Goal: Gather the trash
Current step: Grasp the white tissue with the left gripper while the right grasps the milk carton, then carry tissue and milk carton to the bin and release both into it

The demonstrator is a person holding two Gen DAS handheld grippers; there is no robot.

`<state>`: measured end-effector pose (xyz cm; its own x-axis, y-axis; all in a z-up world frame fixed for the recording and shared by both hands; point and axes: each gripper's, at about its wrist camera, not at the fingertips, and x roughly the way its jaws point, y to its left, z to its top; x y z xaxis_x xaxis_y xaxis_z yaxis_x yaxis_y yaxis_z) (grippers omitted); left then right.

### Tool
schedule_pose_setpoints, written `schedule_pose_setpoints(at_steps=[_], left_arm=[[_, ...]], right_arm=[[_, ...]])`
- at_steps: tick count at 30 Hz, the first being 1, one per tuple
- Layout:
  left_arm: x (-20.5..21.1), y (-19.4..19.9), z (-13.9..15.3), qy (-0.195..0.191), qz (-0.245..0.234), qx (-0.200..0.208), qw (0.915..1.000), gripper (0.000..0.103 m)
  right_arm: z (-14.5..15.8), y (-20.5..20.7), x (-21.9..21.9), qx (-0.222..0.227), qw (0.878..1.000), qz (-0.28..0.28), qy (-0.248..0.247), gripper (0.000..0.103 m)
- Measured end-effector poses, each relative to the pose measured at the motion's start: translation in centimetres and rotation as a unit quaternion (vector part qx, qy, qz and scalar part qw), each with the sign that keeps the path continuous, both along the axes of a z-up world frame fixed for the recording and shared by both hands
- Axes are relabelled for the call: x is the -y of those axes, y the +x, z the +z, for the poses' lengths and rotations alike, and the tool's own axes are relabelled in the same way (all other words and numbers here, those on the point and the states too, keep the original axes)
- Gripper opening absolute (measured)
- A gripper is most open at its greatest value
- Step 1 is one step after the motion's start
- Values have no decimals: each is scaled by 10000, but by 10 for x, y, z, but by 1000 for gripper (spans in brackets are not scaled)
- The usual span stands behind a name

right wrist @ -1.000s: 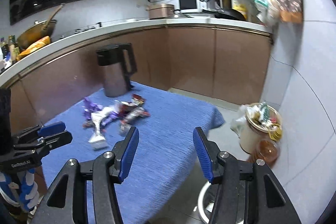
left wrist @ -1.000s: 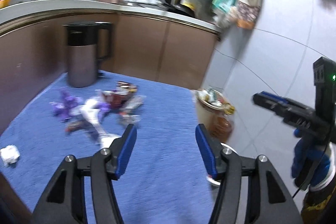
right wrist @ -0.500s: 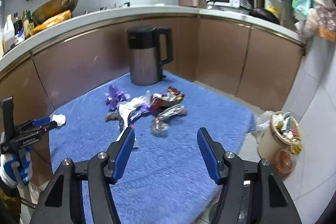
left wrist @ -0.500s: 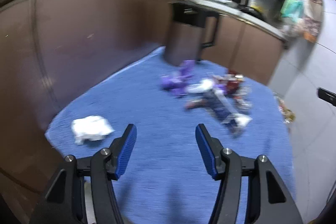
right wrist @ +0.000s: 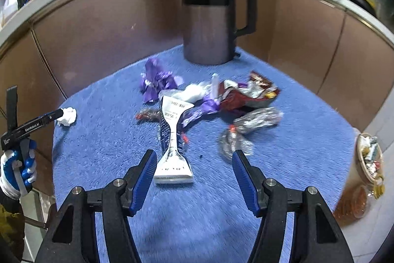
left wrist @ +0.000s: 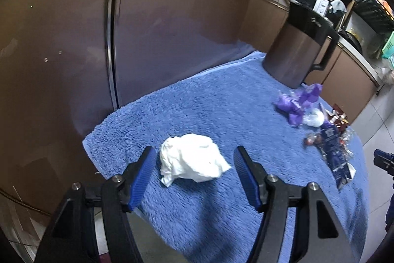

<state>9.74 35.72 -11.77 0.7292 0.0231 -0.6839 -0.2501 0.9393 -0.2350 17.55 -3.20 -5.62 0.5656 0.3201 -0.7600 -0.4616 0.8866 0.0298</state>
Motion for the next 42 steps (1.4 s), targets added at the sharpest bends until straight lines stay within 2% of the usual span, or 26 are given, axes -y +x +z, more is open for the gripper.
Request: schedule_pose_setpoints(at_steps=[5, 9, 16, 20, 22, 23, 25, 27, 29, 37, 42], left_arm=[[4, 13, -16, -25, 29, -156, 9999, 63], [12, 16, -21, 177, 49, -171, 9997, 63], [10, 16, -23, 191, 152, -126, 9996, 35], [7, 13, -22, 90, 124, -111, 9998, 25], [8, 10, -21, 56, 122, -84, 9999, 22], [8, 9, -21, 22, 124, -67, 9999, 21], [7, 7, -20, -41, 160, -30, 9999, 20], [6, 4, -18, -113, 198, 12, 9997, 20], [6, 1, -15, -153, 211, 55, 9996, 19], [19, -9, 6, -142, 81, 255, 9995, 19], [30, -19, 20, -120, -24, 372, 9992, 19]], right_arm=[[-21, 22, -21, -266, 9994, 200, -63, 61], [-42, 37, -36, -513, 9979, 344, -170, 61], [-62, 52, -52, -702, 9960, 460, -292, 61], [-70, 58, -58, -766, 9951, 502, -362, 61], [-75, 61, -60, -810, 9947, 501, -396, 56], [-76, 61, -60, -820, 9945, 506, -407, 50], [-78, 61, -61, -799, 9943, 507, -485, 45], [-78, 61, -61, -778, 9945, 506, -486, 33], [-77, 61, -61, -761, 9947, 497, -475, 30], [-70, 53, -53, -647, 9965, 427, -328, 29], [-45, 39, -42, -370, 9986, 347, -117, 29]])
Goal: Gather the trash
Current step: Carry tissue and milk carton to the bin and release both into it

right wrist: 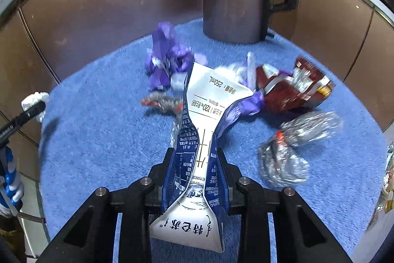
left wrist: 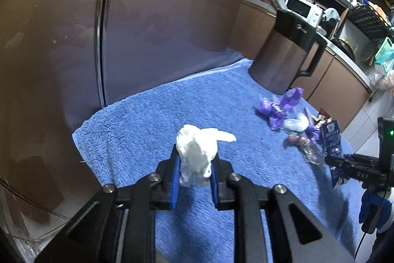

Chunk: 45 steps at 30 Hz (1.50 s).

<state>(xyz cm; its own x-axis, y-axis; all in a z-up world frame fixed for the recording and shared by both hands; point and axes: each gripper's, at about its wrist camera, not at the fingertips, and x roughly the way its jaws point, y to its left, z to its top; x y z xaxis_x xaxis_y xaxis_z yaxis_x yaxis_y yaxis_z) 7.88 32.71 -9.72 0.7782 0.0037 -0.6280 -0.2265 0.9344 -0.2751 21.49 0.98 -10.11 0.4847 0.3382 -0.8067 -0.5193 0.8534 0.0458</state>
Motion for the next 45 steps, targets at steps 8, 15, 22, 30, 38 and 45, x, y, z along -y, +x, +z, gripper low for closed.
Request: schedule_pose_setpoints(at_steps=[8, 15, 22, 30, 38, 45], left_arm=[[21, -18, 37, 40, -173, 339, 9993, 19], [51, -36, 78, 120, -343, 708, 9968, 19], [97, -48, 106, 119, -795, 942, 9923, 19], [192, -41, 122, 168, -1696, 958, 9807, 19], [329, -24, 123, 423, -2890, 779, 9532, 19], [453, -4, 96, 803, -3837, 295, 9195, 20]], right_arm=[[58, -33, 29, 549, 9980, -123, 274, 29], [118, -78, 84, 1142, 9913, -432, 496, 29], [156, -126, 145, 1604, 9811, -850, 664, 29], [157, -171, 223, 1775, 9687, -1552, 777, 29], [138, -207, 312, 1781, 9514, -2403, 732, 29], [90, -218, 378, 1449, 9394, -2996, 824, 29]])
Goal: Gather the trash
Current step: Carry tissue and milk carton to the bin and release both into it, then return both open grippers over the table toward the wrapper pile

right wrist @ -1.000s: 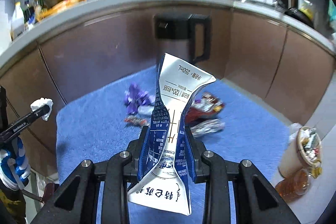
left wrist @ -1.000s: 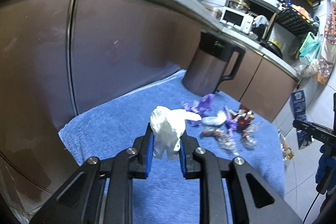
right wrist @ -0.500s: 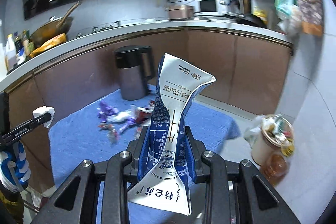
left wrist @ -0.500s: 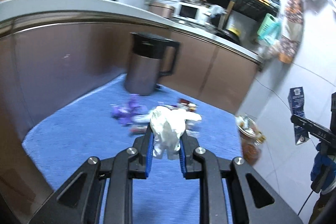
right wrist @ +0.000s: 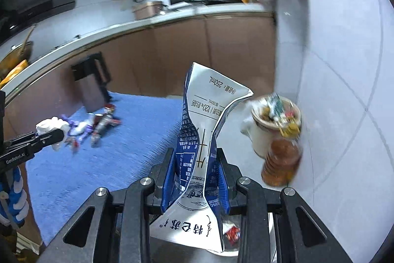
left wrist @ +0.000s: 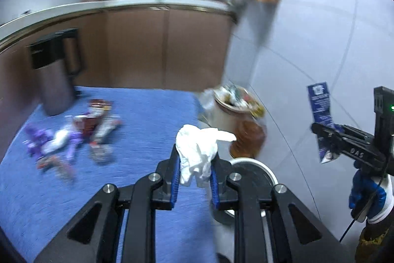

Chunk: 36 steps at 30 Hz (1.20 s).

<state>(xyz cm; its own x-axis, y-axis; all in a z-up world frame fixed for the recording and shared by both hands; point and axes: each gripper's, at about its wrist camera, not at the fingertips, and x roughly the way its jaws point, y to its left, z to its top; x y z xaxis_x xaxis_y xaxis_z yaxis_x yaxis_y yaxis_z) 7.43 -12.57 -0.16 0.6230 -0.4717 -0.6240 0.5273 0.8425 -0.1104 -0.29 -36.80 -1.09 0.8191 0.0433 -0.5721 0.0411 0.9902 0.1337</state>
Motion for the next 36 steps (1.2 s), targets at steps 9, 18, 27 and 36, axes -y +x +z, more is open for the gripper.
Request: schedule_pose_setpoints(at_steps=[9, 18, 27, 36], left_arm=[[117, 29, -59, 177, -734, -907, 9930, 21], [166, 56, -116, 165, -915, -1616, 9825, 26], [186, 76, -142, -83, -977, -2175, 9711, 50], [169, 67, -121, -279, -872, -1988, 9758, 50]], right_arm=[[-82, 14, 56, -682, 9952, -460, 528, 29], [-151, 43, 83, -1431, 9846, -706, 712, 30], [-186, 53, 94, -1870, 9763, -980, 476, 49], [-168, 41, 92, -1721, 9785, -1083, 340, 51]])
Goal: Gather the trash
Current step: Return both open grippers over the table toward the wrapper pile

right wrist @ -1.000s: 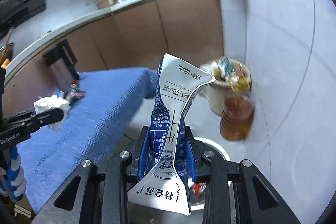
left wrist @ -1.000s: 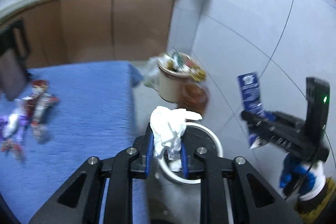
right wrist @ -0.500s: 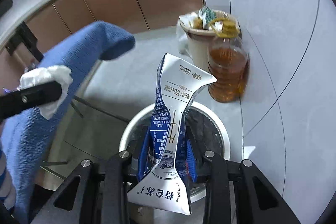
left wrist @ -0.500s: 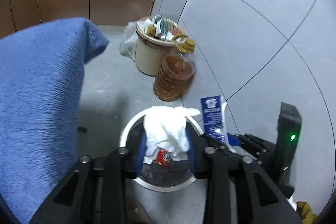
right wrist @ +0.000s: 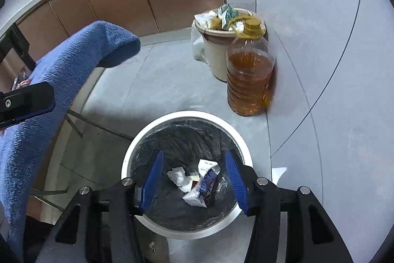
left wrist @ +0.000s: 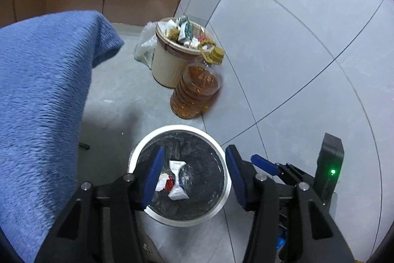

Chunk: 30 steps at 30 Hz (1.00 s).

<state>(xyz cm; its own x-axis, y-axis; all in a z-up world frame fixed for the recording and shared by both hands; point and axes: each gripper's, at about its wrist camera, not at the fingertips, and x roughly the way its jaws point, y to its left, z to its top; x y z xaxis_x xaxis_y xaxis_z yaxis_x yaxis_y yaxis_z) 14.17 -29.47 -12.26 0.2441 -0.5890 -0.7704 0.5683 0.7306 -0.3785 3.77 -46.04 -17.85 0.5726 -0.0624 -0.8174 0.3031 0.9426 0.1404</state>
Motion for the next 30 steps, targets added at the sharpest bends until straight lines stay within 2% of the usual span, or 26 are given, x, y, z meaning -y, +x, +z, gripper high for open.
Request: schedule_pose_setpoints(at_steps=[6, 12, 21, 30], left_arm=[[-31, -12, 36, -198, 345, 462, 9981, 50], [-74, -33, 77, -491, 658, 1151, 9900, 50], [-128, -73, 132, -316, 896, 1992, 9753, 50], [-186, -98, 161, -487, 1165, 2302, 9649, 50]], right_arm=[[37, -8, -19, 331, 9991, 122, -218, 52], [84, -16, -52, 793, 9952, 370, -433, 55], [157, -30, -111, 1543, 9818, 898, -648, 57], [207, -41, -156, 1969, 9687, 1257, -842, 60]])
